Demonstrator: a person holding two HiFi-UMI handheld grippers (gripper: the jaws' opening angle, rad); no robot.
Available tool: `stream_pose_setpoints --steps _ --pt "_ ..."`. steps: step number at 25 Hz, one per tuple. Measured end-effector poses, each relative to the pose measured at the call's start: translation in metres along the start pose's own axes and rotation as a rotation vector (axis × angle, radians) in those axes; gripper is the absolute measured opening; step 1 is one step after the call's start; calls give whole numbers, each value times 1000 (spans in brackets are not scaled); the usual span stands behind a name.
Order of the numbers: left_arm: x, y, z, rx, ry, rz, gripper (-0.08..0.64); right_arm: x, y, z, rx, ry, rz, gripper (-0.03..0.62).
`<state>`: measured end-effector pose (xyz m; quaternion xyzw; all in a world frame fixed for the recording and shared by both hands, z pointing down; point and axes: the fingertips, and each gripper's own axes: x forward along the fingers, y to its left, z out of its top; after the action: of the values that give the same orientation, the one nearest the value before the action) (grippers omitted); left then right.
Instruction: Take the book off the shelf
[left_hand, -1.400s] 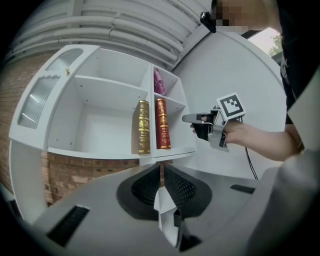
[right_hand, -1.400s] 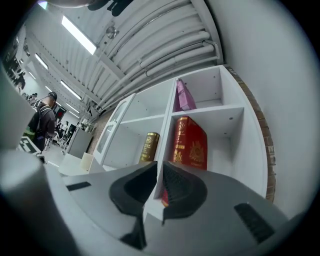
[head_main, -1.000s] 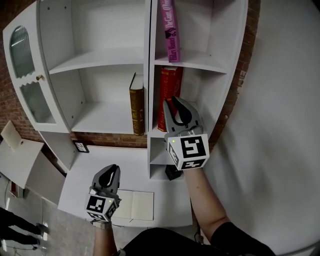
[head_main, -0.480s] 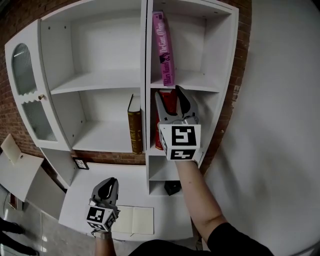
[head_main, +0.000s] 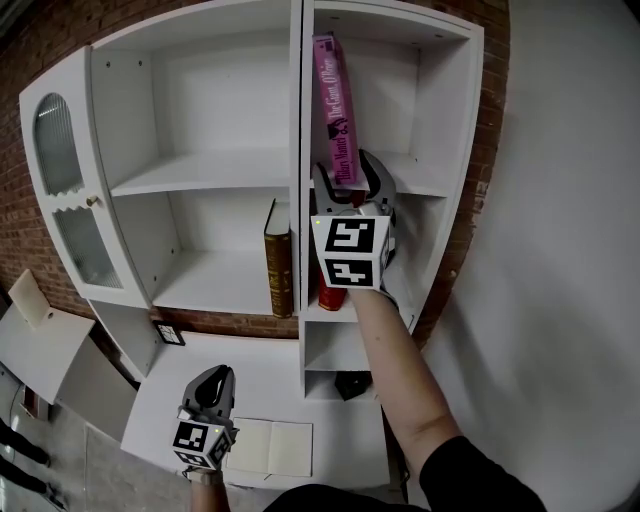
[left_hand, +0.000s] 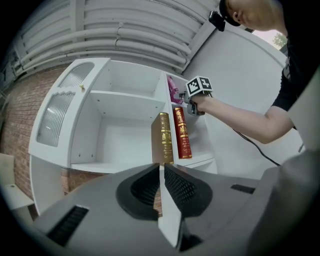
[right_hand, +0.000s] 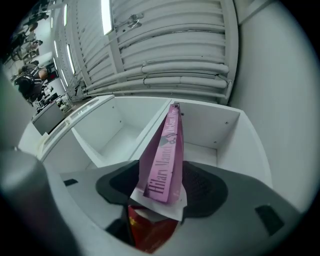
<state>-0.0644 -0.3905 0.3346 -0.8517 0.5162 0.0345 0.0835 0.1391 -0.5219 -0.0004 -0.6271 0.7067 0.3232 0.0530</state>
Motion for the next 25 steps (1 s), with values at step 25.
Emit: stream_pose_setpoints --steps 25 --pt "-8 -6 -12 -21 -1 53 17 15 -23 -6 8 45 -74 147"
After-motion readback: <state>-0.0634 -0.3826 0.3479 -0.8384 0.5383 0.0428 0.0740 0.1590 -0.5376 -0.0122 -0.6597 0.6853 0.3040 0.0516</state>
